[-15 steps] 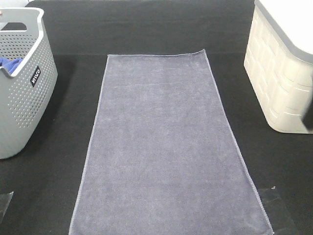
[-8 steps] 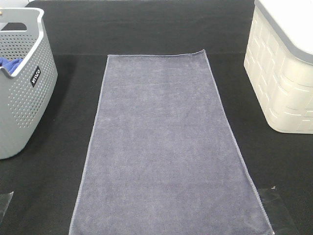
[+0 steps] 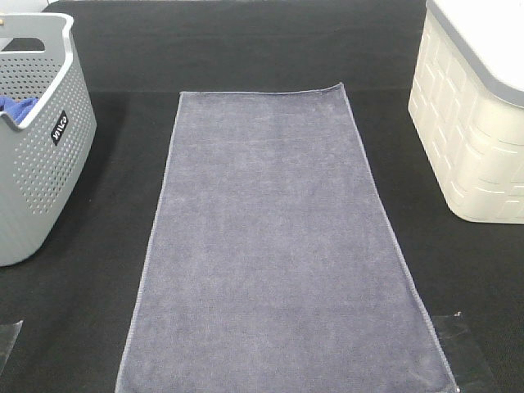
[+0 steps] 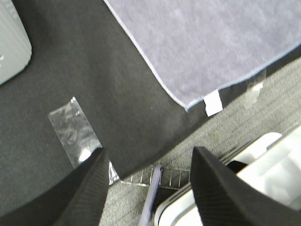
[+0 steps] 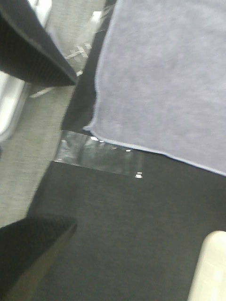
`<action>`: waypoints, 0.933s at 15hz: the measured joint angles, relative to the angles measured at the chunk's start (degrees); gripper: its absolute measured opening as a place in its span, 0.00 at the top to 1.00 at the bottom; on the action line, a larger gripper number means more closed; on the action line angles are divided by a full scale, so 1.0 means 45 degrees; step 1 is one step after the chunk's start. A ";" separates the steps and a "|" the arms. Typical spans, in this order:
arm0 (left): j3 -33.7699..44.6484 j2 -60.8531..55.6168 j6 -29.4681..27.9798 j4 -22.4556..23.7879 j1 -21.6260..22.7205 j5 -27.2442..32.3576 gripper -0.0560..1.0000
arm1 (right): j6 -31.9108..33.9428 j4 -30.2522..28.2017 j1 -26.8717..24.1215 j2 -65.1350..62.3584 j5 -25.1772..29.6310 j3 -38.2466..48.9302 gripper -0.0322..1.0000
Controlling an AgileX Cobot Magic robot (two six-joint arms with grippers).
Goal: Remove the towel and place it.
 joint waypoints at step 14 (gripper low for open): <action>0.0013 0.0000 0.1082 -0.0662 0.0000 -0.0038 0.46 | -0.0013 -0.0076 0.0000 -0.0866 -0.1019 0.0497 0.28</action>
